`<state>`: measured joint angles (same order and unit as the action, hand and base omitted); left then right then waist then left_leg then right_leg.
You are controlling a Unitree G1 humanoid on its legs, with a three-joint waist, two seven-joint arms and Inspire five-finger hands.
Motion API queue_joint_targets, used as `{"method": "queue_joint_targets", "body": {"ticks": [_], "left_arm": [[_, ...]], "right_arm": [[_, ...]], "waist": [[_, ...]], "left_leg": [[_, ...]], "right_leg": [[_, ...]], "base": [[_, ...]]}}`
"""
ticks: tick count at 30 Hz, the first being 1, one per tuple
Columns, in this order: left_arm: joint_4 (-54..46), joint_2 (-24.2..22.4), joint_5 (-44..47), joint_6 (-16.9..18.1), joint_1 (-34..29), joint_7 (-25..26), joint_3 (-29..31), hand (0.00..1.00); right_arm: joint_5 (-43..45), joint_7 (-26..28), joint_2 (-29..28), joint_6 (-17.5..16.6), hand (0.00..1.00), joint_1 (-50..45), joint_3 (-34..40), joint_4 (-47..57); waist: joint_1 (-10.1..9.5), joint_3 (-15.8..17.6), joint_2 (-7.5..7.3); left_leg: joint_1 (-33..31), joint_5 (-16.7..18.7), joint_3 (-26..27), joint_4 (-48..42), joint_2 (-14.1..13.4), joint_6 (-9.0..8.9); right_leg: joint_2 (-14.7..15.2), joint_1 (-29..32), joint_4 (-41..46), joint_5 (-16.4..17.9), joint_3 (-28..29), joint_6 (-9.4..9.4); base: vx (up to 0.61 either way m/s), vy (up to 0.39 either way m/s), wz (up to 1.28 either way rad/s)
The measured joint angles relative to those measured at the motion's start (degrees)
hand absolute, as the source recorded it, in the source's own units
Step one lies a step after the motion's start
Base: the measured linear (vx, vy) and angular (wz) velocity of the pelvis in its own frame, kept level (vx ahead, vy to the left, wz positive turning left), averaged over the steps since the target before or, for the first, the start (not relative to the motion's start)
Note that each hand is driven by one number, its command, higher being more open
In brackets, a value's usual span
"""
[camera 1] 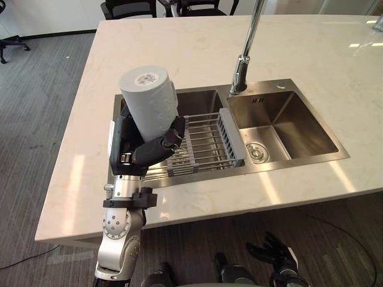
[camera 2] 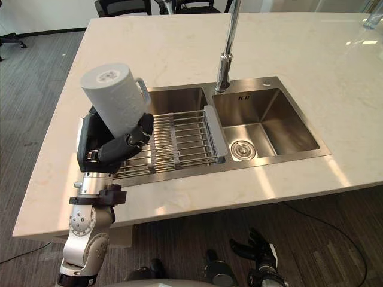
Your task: Walk over to the sink, pick up the cup, carry it to the dishwasher, place the cup inside the dishwasher, then close the dishwasher door
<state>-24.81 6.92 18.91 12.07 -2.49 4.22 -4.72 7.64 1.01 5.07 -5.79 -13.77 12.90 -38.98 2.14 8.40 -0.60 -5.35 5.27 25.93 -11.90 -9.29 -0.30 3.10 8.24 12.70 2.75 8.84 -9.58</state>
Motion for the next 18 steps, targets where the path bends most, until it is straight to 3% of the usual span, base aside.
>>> {"method": "queue_joint_targets", "body": {"ticks": [1, 3, 5, 7, 8, 9, 11, 13, 14, 15, 18], "left_arm": [[0.5, -0.5, 0.0, 0.3, 0.2, 0.0, 0.5, 0.3], [0.6, -1.5, 0.1, 0.5, -1.3, 0.4, 1.2, 0.3], [0.5, -1.4, 0.2, 1.1, -1.4, 0.6, 2.1, 0.3], [0.2, -1.8, 0.1, 1.1, -1.2, 0.6, 1.9, 0.3], [0.2, -1.8, 0.1, 1.1, -1.0, 0.6, 1.8, 0.3], [0.3, -1.9, 0.2, 0.9, -0.6, 0.6, 1.7, 0.3], [0.7, -2.2, 0.2, 0.4, -0.9, 0.8, 0.7, 0.3], [0.7, -1.8, 0.2, 0.4, -0.4, 0.8, -0.9, 0.3], [0.3, -1.7, 0.2, 0.5, -0.1, 0.8, -2.0, 0.3], [0.0, -1.6, 0.2, 0.6, 0.0, 0.7, -3.5, 0.3], [0.1, -1.6, 0.3, 0.6, 1.3, 0.2, -7.0, 0.3]], "right_arm": [[0.0, -0.1, -0.4, 0.0, 0.9, 0.2, -0.1, 0.0], [0.1, 0.2, -0.6, 0.0, 0.9, -0.9, -1.2, -0.5], [0.1, 0.4, -0.2, 0.0, 0.9, -0.3, -2.1, -2.0], [0.4, 0.3, 0.2, -0.1, 0.9, 1.5, -2.1, -2.5], [0.7, 0.3, 0.2, -0.1, 0.9, 2.0, -2.1, -2.7], [1.7, 0.2, 0.4, -0.1, 0.9, 3.2, -2.0, -2.9], [2.5, -0.4, 1.4, -0.1, 0.9, 4.2, -2.0, -4.7], [3.1, -1.3, 1.3, -0.1, 0.9, 3.7, -1.8, -5.3], [3.6, -1.6, 1.1, -0.2, 0.9, 3.2, -0.7, -5.3], [3.8, -2.3, 1.2, -0.2, 0.9, 2.7, 0.0, -4.9], [3.8, -2.5, 1.9, -0.2, 0.9, 1.5, 0.3, -4.6]], "waist": [[0.09, 0.2, -0.3], [-0.75, -0.3, -0.79], [-2.95, -0.9, -1.62], [-4.42, -1.4, -0.51], [-4.4, -1.3, -0.6], [-4.02, -0.1, -0.44], [-2.71, 1.2, 1.18], [-2.05, 1.5, 1.22], [-1.55, 1.7, 0.71], [-1.39, 1.8, 0.65], [-0.77, 1.6, 0.7]], "left_leg": [[0.0, 0.1, -0.6, -0.7, 0.2, 0.36], [0.2, -0.1, -2.0, -1.9, 0.9, 0.38], [-2.0, -0.4, -2.2, -3.8, 1.2, 0.22], [-6.0, -3.5, -3.2, -2.5, 1.2, 0.45], [-6.9, -4.1, -3.5, -2.5, 1.2, 0.56], [-8.4, -4.9, -4.8, -3.4, 1.0, 0.62], [-9.3, -6.0, -7.8, -4.7, -0.3, 0.16], [-9.8, -8.9, -11.6, -3.1, -0.1, -1.4], [-10.6, -7.7, -12.7, -5.1, -0.1, -0.15], [-10.9, -3.7, -12.4, -11.3, -0.4, 0.97], [-7.0, 4.0, -12.3, -20.8, -2.3, 0.31]], "right_leg": [[0.1, 1.3, 9.7, 4.6, -0.9, 0.4], [0.2, 0.1, 24.5, 9.9, -2.6, -1.17], [0.6, -1.7, 21.3, 11.7, -3.0, -0.01], [-0.2, -3.0, 11.1, 12.2, -3.9, 1.03], [-0.2, -3.8, 8.7, 12.5, -3.8, 2.16], [-0.6, -5.0, 5.3, 12.4, -3.9, 6.03], [-2.5, -6.5, 4.3, 10.8, -6.0, 7.18], [-2.8, -6.9, 4.0, 10.1, -9.2, 8.51], [-2.2, -6.1, 4.3, 9.5, -11.2, 9.54], [-1.6, -5.7, 4.3, 8.8, -12.7, 9.95], [0.3, -5.1, 4.3, 7.2, -15.3, 9.93]], "base": [[-0.13, 0.0, 0.23], [-0.09, -0.051, 0.35], [-0.13, -0.113, 0.1], [-0.17, -0.072, 0.11], [-0.18, -0.093, 0.28], [-0.17, -0.085, 0.33], [-0.24, -0.11, 0.6], [-0.28, -0.116, 0.82], [-0.29, -0.066, 0.8], [-0.27, -0.048, 0.73], [-0.23, 0.083, 0.61]]}}
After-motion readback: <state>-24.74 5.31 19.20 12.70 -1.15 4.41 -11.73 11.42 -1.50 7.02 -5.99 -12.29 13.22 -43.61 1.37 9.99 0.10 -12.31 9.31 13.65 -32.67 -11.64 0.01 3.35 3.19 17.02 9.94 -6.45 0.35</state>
